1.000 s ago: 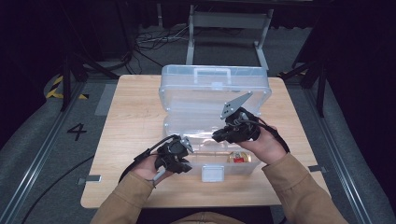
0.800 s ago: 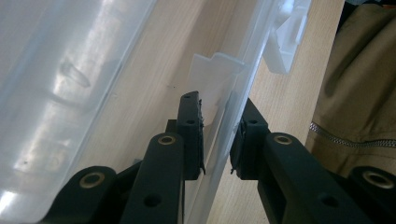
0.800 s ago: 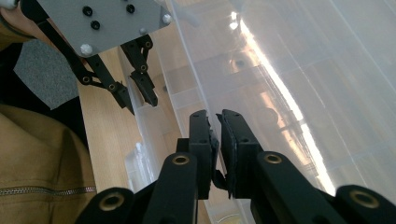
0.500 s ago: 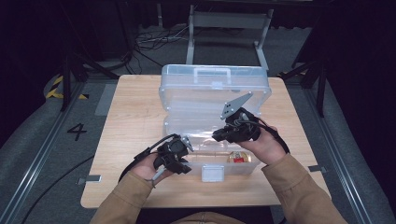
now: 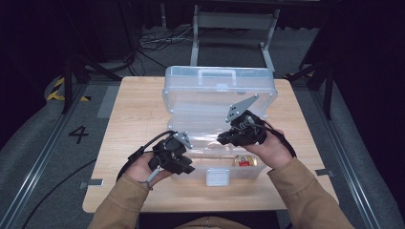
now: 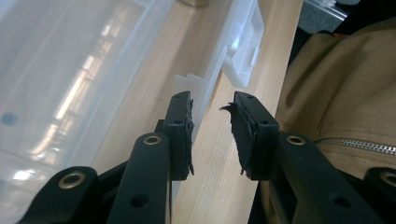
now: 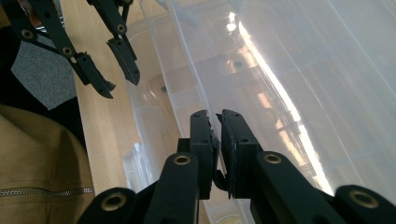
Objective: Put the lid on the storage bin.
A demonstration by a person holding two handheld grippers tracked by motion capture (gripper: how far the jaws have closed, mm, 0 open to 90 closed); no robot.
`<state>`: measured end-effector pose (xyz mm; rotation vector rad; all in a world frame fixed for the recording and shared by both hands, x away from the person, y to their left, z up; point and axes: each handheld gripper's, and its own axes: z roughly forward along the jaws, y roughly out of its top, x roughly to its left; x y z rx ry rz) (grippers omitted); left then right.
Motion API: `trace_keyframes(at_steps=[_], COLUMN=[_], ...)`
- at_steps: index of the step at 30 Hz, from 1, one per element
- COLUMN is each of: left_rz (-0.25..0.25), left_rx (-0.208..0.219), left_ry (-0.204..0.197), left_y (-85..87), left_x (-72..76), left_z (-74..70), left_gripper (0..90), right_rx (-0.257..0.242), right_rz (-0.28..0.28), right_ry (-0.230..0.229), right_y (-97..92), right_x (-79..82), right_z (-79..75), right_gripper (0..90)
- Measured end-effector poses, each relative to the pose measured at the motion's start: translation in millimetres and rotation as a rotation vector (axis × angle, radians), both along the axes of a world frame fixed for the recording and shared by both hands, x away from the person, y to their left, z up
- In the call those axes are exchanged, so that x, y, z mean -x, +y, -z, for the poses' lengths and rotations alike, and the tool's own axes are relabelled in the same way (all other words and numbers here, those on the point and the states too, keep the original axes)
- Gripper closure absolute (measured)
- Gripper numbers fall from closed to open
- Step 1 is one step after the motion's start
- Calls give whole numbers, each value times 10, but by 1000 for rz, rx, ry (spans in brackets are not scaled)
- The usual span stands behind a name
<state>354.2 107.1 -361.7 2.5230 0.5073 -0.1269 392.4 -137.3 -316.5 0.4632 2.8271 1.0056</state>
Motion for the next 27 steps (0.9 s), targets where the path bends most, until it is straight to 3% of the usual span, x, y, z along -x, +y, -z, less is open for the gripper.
trace_keyframes(at_steps=[5, 12, 27], left_rz=[29, 9, -121], left_rx=[92, 122, 284], left_ry=[20, 6, -111], left_y=[50, 79, 362], left_x=[33, 41, 9], left_z=[-107, -177, -438], left_gripper=[734, 772, 815], right_rx=[-1, -2, -4], right_rz=[2, 3, 7], right_ry=[2, 3, 6], right_y=[-4, -3, -3], right_x=[0, 1, 1], right_z=[0, 1, 0], right_gripper=[837, 837, 835])
